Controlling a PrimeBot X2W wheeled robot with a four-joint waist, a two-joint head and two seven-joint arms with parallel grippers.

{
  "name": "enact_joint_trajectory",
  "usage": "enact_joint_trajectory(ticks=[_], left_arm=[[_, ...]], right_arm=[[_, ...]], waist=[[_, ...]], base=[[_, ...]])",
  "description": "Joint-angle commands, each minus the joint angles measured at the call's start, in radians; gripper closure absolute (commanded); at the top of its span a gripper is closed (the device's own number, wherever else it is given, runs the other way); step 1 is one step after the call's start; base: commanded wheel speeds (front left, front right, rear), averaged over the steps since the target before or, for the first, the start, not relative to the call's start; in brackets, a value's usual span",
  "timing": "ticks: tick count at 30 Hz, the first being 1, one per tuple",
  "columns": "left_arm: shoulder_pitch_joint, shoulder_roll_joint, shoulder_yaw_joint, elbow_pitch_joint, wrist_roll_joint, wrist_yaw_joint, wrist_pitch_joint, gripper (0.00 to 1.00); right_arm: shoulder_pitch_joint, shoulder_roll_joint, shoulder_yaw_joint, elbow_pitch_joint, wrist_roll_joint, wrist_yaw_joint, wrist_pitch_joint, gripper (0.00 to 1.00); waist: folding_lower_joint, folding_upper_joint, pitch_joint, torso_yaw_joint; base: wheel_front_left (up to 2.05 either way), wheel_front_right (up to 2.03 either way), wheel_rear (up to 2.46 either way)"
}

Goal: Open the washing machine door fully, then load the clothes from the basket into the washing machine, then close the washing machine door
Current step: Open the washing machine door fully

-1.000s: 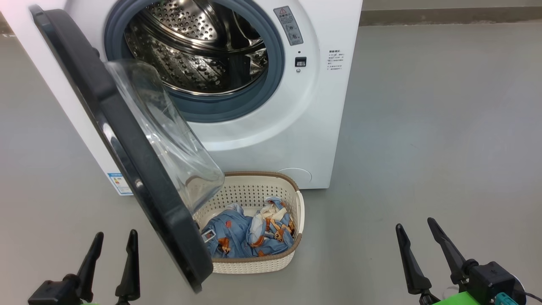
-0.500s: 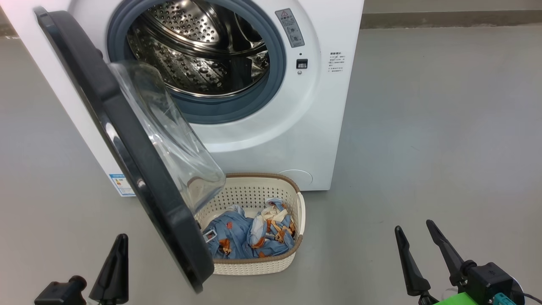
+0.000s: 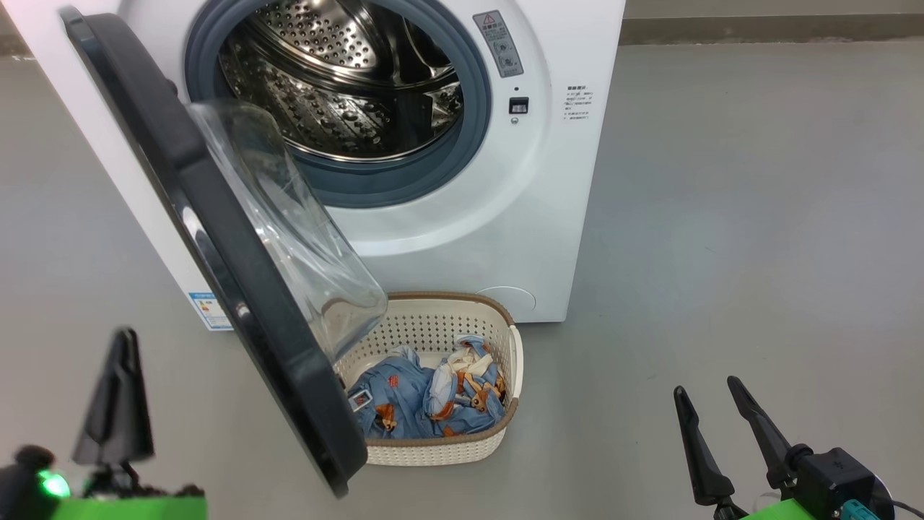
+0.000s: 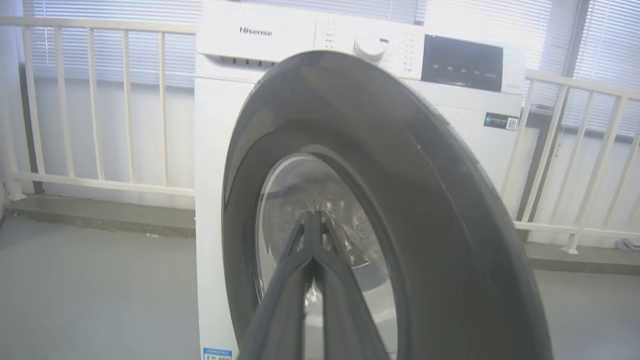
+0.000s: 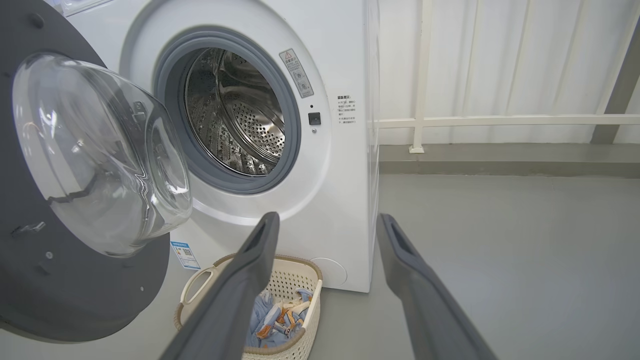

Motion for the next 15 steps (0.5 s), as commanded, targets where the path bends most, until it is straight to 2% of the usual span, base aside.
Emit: enact_joint_trajectory(ticks=[1,9,15], left_arm=[[-0.057,0.013,0.043,-0.056,0.013,-0.002,-0.005,1.00],[-0.130,0.025,0.010,-0.278,0.036,-0.002,-0.005,1.00],[-0.171,0.061,-0.129,-0.378,0.039,-0.002,-0.005,1.00]], right_arm=[[-0.026,-0.003,0.022,-0.021,0.007,0.009,-0.012,0.00],[-0.026,-0.003,0.026,-0.012,0.015,0.009,-0.012,0.00],[-0.026,-0.003,0.029,-0.003,0.020,0.009,-0.012,0.00]], waist=[[0.0000,0.0000,0.000,0.001],[0.0000,0.0000,-0.002,0.002],[0.0000,0.0000,-0.003,0.003]], base=[[0.00,0.00,0.00],[0.00,0.00,0.00],[0.00,0.00,0.00]])
